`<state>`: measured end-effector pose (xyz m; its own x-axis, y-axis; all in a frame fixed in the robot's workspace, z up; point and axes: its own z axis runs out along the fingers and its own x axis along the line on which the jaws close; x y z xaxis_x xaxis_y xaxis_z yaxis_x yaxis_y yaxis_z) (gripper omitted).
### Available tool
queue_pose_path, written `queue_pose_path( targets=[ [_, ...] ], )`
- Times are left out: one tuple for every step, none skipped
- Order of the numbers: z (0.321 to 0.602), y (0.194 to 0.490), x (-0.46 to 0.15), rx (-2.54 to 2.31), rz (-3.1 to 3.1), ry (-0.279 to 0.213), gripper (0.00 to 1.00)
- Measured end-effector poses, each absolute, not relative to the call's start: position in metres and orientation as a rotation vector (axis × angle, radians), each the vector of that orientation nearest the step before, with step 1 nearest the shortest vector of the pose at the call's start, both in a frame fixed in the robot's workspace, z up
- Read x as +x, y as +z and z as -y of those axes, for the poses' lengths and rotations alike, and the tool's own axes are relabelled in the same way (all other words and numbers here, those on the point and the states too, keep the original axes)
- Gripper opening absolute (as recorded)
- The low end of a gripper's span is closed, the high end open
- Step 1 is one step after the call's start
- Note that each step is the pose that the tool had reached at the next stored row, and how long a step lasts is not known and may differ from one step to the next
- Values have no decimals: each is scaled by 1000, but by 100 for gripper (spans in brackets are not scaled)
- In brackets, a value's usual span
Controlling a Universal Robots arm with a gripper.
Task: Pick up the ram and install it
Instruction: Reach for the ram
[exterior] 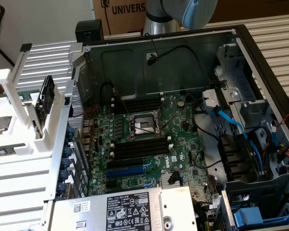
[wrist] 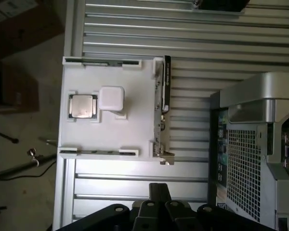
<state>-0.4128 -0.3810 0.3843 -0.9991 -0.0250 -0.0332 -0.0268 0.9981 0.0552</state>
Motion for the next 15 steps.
queue_pose_path(
  targets=[
    [380, 384, -417, -41, -3108, 87, 10],
    [377, 382, -425, -42, -3108, 86, 10],
    [376, 382, -428, -43, -3108, 86, 10],
    [375, 381, -432, -44, -3108, 87, 10],
    [374, 380, -436, -45, -3108, 87, 10],
    [374, 379, -439, -46, -3108, 87, 10],
    [373, 378, -443, -48, -3108, 87, 10],
    [372, 377, -447, -49, -3108, 87, 10],
    [371, 376, -450, -50, -3108, 87, 10],
    [371, 375, -454, -52, -3108, 87, 10],
    [370, 373, -461, -55, -3108, 87, 10],
    [369, 371, -464, -57, -3108, 87, 10],
    [369, 369, -466, -61, -3108, 87, 10],
    [369, 368, -468, -65, -3108, 87, 10],
    [369, 366, -470, -69, -3108, 87, 10]
  ],
)
